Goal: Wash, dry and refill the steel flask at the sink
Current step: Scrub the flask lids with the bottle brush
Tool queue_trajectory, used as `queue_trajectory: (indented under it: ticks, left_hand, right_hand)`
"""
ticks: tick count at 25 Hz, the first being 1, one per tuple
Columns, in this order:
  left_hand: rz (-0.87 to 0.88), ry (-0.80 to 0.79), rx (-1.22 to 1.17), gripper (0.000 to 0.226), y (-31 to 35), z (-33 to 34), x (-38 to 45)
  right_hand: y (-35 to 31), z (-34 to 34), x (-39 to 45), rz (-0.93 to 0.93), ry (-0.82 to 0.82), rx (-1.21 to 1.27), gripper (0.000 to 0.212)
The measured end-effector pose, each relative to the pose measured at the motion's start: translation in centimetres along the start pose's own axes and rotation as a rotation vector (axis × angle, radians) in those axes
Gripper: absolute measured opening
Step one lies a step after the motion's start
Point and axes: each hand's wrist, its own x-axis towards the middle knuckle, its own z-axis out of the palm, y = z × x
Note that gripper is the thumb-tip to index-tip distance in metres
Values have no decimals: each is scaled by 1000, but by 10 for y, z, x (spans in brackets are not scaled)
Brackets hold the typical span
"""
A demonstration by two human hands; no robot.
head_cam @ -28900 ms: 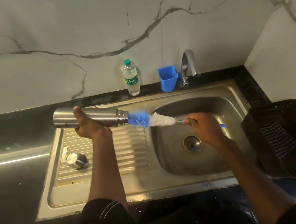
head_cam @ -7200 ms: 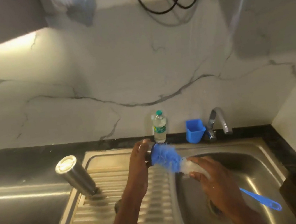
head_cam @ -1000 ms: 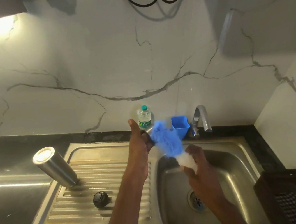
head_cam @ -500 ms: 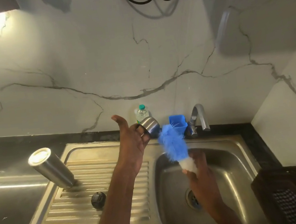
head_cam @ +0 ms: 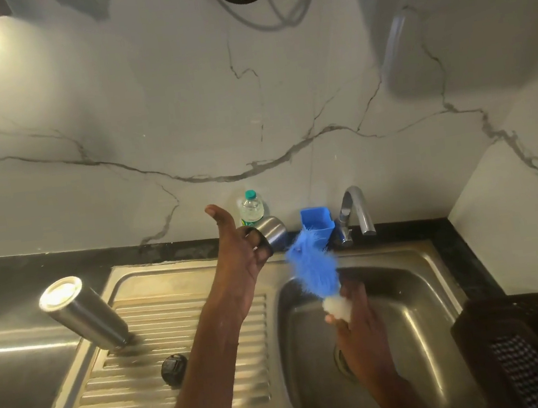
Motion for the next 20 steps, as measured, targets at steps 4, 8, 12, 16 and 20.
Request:
queue_trajectory:
  ticks: [4,8,12,16,20]
  left_hand:
    - [42,-29,138,112,-7,7,-5]
    - [67,-4,153,119,-4,10,-7]
    - [111,92,203,60,4,-2,-9]
    - [180,76,291,26,-3,-18,-12]
    - [214,-110,276,27,-3,-11,-19]
  right_hand:
    - [-39,-8,21,-79,48,190,50]
    - [-39,-7,24,-118,31,166,52]
    - [-8,-23,2,-77,-32,170,66]
    - [-36,-60,29,-108,-50,360,68]
    - [-71,-73,64,-302,-146,363,73]
